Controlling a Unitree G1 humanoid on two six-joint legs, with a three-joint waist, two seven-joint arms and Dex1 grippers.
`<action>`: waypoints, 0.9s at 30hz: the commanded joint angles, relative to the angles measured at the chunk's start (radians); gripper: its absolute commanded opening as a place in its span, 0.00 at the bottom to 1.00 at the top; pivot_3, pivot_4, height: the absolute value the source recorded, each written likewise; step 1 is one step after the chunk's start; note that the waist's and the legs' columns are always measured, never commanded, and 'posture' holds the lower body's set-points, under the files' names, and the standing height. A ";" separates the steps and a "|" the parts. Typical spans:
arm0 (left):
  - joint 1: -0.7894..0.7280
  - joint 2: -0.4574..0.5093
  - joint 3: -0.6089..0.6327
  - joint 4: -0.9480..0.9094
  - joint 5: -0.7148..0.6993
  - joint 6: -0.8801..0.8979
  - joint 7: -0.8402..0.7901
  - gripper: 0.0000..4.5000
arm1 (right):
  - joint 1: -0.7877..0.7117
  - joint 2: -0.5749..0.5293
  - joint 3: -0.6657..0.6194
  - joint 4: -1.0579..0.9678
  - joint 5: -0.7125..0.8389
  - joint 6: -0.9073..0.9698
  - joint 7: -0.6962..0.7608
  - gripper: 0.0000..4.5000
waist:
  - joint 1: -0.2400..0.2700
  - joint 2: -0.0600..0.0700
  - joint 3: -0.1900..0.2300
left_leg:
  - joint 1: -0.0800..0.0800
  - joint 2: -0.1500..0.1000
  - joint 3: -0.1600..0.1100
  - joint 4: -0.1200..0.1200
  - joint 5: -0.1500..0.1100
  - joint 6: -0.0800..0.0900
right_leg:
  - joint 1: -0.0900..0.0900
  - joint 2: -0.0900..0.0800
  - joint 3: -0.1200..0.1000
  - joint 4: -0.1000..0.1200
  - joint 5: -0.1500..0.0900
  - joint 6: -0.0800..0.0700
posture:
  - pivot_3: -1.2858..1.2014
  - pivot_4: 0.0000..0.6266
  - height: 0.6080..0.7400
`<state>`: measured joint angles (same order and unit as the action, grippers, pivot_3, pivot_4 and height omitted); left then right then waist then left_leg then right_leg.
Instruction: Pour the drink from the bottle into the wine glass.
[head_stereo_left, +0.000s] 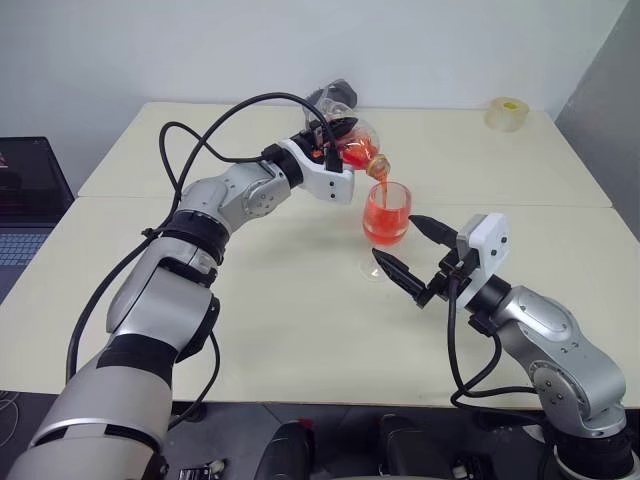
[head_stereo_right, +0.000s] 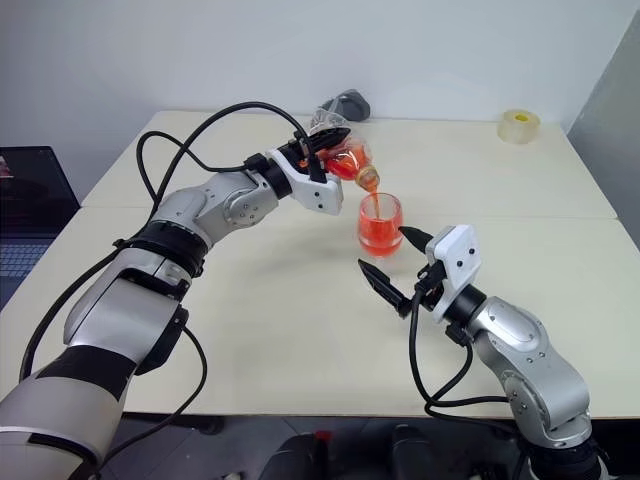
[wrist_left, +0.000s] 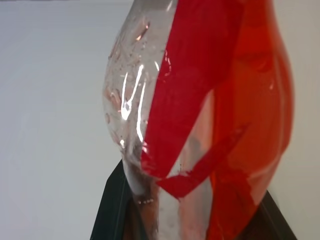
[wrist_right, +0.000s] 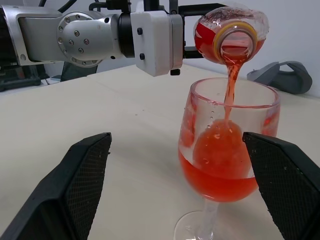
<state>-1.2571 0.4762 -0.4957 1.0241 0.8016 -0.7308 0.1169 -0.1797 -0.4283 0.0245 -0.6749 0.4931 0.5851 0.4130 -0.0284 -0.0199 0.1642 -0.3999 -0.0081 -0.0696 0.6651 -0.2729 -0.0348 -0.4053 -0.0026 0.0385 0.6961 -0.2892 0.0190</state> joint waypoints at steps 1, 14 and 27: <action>-0.020 -0.012 0.045 -0.022 -0.078 -0.004 -0.040 0.22 | -0.011 0.000 -0.005 -0.046 0.011 -0.006 0.001 1.00 | 0.000 0.000 0.000 | 0.000 0.000 0.000 0.000 0.000 0.000 | 0.000 0.000 0.000 0.000 0.000 0.000 | 0.52 0.24 1.00; 0.155 -0.108 0.295 -0.228 -0.586 0.266 -0.509 0.22 | -0.014 -0.051 -0.012 -0.060 0.061 0.020 0.077 1.00 | -0.003 0.000 0.000 | 0.000 0.000 0.000 0.001 0.000 0.000 | 0.000 0.000 0.000 0.001 0.000 0.000 | 0.52 0.24 1.00; 0.408 -0.121 0.632 -0.382 -0.927 0.727 -0.494 0.22 | -0.093 -0.102 0.060 -0.023 0.088 0.028 0.175 1.00 | -0.002 0.000 0.000 | -0.001 0.001 -0.002 0.004 0.000 0.000 | 0.000 0.000 0.000 0.001 0.000 0.000 | 0.52 0.24 1.00</action>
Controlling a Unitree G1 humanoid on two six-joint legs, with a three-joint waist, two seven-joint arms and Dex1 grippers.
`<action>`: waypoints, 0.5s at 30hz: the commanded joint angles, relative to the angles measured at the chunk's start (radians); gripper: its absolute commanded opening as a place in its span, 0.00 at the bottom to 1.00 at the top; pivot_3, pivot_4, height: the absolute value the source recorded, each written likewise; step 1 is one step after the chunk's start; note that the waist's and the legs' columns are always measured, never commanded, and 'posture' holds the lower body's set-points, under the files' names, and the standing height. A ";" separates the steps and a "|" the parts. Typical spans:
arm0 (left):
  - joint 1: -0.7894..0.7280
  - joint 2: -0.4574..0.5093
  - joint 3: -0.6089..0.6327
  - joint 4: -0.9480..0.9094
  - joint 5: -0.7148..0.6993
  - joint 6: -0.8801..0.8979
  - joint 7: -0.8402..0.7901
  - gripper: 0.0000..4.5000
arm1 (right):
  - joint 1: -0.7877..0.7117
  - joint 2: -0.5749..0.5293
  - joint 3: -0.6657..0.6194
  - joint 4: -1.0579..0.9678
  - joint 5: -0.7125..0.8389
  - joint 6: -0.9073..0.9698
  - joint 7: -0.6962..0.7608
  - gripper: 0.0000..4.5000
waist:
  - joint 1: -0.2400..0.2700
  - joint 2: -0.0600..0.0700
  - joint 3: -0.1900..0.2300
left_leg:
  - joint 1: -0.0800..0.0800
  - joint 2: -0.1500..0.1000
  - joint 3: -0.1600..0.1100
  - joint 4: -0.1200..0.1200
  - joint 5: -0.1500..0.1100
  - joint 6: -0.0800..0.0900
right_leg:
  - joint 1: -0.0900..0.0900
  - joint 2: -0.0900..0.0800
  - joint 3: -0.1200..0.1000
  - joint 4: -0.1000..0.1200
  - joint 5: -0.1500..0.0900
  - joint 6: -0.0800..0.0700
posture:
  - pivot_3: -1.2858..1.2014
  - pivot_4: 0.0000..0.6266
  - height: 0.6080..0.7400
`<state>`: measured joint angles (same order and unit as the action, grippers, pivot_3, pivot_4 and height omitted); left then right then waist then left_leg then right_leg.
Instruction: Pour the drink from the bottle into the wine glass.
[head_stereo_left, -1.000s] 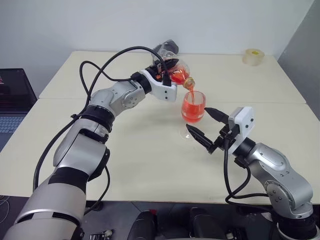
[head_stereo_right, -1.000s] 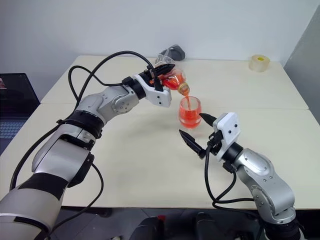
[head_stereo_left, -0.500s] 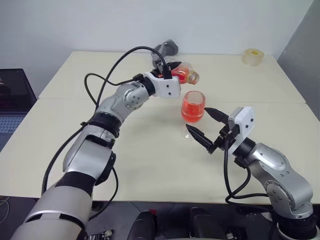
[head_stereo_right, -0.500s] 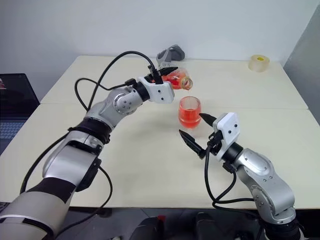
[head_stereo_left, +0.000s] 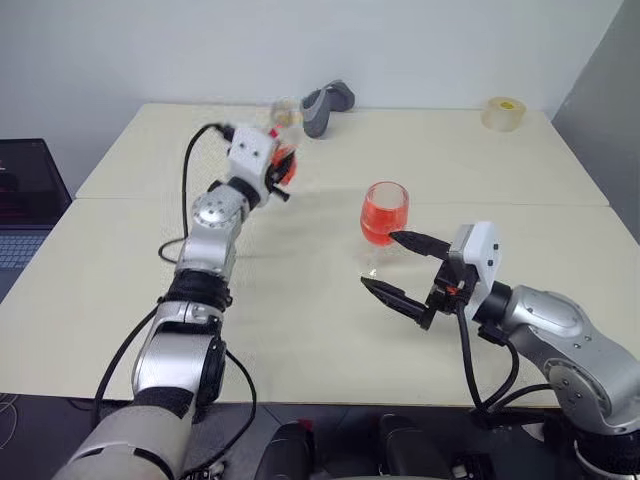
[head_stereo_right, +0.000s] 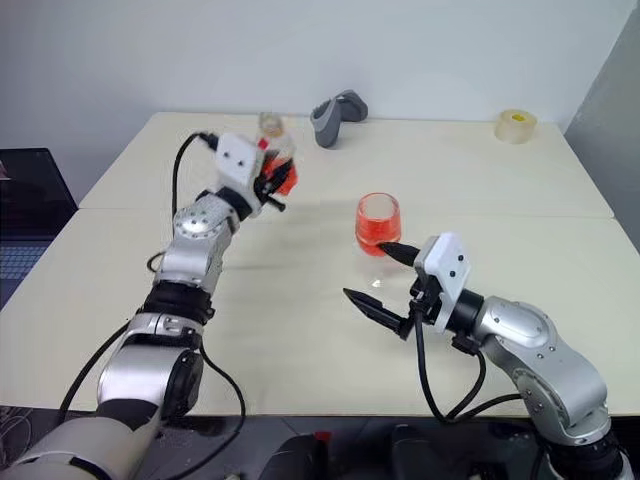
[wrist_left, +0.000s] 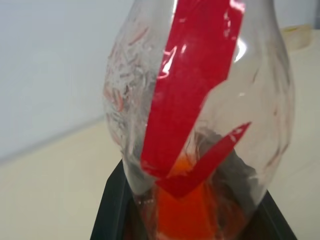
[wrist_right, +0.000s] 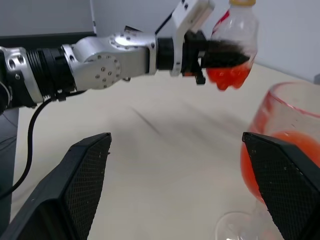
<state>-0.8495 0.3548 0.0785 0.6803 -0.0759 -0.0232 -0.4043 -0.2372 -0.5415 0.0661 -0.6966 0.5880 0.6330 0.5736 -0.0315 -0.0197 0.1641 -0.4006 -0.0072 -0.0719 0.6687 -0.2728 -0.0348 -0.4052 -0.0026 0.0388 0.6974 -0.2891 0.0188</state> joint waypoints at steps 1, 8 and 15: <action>0.010 -0.001 0.076 -0.025 -0.062 0.026 0.036 0.22 | -0.050 0.018 0.028 0.008 -0.011 -0.020 0.013 1.00 | 0.002 0.000 0.000 | -0.001 0.000 0.000 0.001 0.000 0.000 | 0.000 0.000 0.000 0.000 0.000 0.000 | 0.52 0.24 1.00; 0.039 -0.023 0.119 0.042 -0.079 -0.030 0.072 0.22 | -0.106 0.048 0.054 0.067 -0.023 -0.024 0.033 1.00 | 0.008 -0.001 0.000 | -0.002 -0.001 -0.001 0.006 0.000 0.000 | 0.001 -0.001 0.000 0.000 0.000 0.000 | 0.52 0.24 1.00; 0.072 -0.038 0.143 0.135 -0.061 -0.043 0.169 0.22 | -0.129 0.057 0.078 0.081 -0.022 -0.026 0.054 1.00 | 0.004 -0.001 0.000 | -0.002 0.000 -0.002 0.006 0.000 0.000 | 0.001 -0.001 0.000 0.001 0.000 0.000 | 0.52 0.24 1.00</action>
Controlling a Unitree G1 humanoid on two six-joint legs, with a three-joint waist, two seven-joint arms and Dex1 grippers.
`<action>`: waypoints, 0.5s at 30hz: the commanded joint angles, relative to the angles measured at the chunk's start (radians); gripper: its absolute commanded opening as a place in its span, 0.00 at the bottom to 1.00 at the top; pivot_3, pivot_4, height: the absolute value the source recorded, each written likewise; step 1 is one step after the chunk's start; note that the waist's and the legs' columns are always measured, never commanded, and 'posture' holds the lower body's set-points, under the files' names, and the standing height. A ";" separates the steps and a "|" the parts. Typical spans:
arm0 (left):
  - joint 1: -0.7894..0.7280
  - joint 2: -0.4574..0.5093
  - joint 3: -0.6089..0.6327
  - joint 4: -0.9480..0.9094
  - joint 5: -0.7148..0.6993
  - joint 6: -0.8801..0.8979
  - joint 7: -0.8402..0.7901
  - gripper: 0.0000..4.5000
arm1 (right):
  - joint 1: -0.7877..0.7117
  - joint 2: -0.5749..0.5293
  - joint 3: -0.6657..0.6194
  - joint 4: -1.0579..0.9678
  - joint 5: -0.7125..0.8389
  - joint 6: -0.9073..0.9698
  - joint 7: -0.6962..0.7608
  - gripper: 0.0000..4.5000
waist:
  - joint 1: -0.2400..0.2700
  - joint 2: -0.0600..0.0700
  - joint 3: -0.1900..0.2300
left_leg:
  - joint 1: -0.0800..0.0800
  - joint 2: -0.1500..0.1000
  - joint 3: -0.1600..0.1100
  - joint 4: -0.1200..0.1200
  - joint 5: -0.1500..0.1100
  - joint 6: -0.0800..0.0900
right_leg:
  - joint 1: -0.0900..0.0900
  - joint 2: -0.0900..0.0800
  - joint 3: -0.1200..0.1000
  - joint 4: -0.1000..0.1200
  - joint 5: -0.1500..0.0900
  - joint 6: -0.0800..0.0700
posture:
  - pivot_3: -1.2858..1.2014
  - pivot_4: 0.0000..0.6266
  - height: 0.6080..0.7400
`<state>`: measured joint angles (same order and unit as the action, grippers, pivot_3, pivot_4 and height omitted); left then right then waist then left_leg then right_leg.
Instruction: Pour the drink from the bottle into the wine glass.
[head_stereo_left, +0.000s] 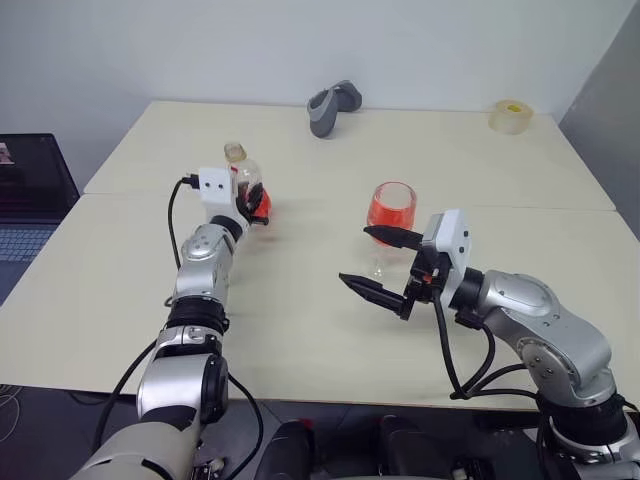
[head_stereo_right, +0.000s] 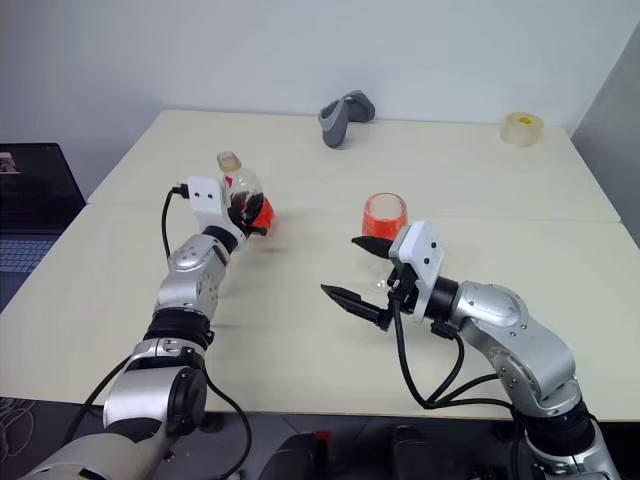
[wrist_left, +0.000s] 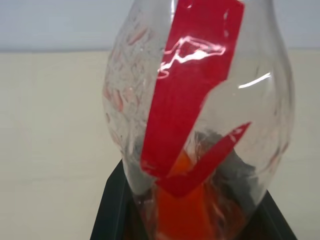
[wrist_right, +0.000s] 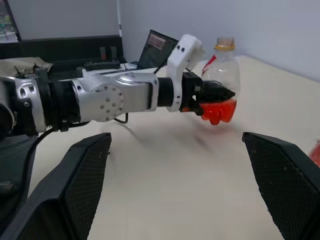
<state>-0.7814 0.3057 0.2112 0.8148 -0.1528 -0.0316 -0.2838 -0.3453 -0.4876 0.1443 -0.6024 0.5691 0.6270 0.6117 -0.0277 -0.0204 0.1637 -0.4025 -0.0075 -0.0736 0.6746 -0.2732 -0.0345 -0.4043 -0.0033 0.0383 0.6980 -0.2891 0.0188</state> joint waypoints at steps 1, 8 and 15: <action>0.008 0.014 0.007 0.007 0.024 -0.038 0.064 0.22 | -0.021 0.002 0.000 -0.013 -0.003 -0.021 0.018 1.00 | 0.000 0.000 0.000 | 0.000 0.000 0.000 0.000 0.000 0.000 | 0.000 0.000 0.000 0.000 0.000 0.000 | 0.52 0.24 1.00; 0.028 0.015 0.000 0.025 0.028 -0.029 0.078 0.52 | -0.019 0.001 0.003 -0.010 -0.012 -0.028 0.029 1.00 | -0.001 0.000 -0.001 | 0.000 0.000 0.000 0.000 0.000 0.000 | 0.000 0.000 0.000 0.000 0.000 0.000 | 0.52 0.24 1.00; 0.084 0.009 0.005 -0.088 0.004 -0.008 0.068 0.99 | -0.005 0.002 -0.005 -0.018 -0.006 -0.023 0.025 1.00 | -0.001 0.000 -0.001 | 0.000 0.000 0.000 -0.001 0.000 0.000 | 0.000 0.000 0.000 0.000 0.000 0.000 | 0.52 0.24 1.00</action>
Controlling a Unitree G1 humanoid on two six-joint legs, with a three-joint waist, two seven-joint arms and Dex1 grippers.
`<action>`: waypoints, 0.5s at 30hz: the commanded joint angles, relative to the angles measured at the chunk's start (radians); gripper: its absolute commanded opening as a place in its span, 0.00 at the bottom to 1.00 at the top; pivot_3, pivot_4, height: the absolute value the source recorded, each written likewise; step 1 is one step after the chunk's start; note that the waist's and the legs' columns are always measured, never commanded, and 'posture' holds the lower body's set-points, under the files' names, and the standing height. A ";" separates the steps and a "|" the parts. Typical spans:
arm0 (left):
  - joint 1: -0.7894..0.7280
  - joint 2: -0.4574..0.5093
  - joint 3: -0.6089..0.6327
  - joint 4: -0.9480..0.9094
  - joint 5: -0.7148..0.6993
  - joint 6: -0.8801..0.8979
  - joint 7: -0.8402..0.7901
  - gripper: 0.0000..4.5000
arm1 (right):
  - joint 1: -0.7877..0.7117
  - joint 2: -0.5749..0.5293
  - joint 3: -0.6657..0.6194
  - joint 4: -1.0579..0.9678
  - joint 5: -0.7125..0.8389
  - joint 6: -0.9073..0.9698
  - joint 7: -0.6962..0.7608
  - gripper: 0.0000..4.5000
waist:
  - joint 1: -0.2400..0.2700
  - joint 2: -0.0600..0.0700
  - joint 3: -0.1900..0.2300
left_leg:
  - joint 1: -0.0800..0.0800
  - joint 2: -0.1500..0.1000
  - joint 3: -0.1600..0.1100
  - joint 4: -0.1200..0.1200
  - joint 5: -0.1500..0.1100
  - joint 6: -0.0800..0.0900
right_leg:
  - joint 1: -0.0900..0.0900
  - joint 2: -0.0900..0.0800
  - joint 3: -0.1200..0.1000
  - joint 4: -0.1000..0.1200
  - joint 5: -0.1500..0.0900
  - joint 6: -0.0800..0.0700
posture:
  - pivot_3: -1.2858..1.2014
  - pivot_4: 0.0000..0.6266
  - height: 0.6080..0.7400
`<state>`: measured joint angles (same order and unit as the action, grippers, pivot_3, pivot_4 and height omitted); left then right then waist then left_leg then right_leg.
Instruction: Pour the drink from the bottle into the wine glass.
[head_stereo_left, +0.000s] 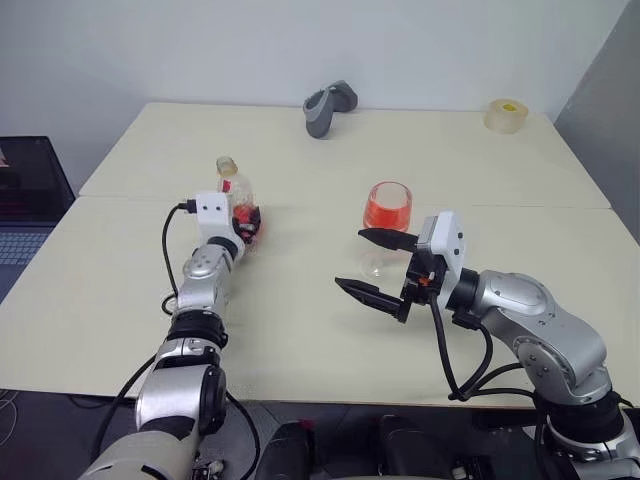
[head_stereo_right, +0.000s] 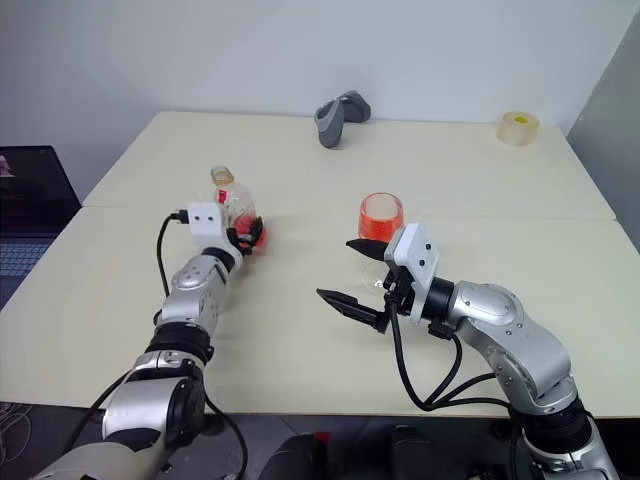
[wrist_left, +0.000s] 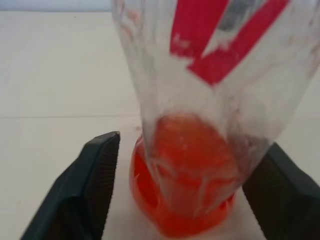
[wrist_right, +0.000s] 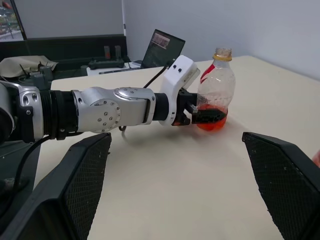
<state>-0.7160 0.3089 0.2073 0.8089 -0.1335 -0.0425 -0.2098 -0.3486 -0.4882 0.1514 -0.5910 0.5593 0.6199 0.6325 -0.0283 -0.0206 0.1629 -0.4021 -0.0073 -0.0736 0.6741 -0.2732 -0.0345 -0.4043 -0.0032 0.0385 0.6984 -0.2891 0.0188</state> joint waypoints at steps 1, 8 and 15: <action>0.037 0.005 0.009 -0.113 -0.019 0.010 -0.010 0.99 | 0.004 0.003 -0.014 -0.032 0.005 -0.016 0.003 1.00 | 0.000 0.000 0.000 | 0.000 0.000 0.000 0.000 0.000 0.000 | 0.000 0.000 0.000 0.000 0.000 0.000 | 0.52 0.24 1.00; 0.217 0.002 0.016 -0.455 -0.055 0.104 -0.011 0.99 | 0.098 -0.003 -0.050 -0.069 -0.003 -0.037 -0.023 1.00 | 0.000 0.000 0.000 | 0.000 0.001 0.000 -0.001 0.000 0.000 | 0.000 0.000 0.001 -0.001 0.000 0.000 | 0.52 0.24 1.00; 0.481 -0.005 0.034 -0.935 -0.077 0.285 0.064 0.99 | 0.358 0.061 -0.169 0.084 -0.179 -0.326 -0.118 1.00 | 0.003 -0.002 -0.001 | 0.001 0.001 0.001 -0.001 0.000 0.000 | 0.002 -0.001 0.002 -0.001 0.000 0.000 | 0.52 0.24 1.00</action>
<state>-0.2364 0.3049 0.2358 -0.0402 -0.2190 0.2307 -0.1652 0.0105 -0.4434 0.0175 -0.5242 0.4182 0.3876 0.5486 -0.0248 -0.0223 0.1616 -0.3997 -0.0067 -0.0729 0.6729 -0.2735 -0.0348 -0.4016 -0.0040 0.0403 0.6976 -0.2891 0.0188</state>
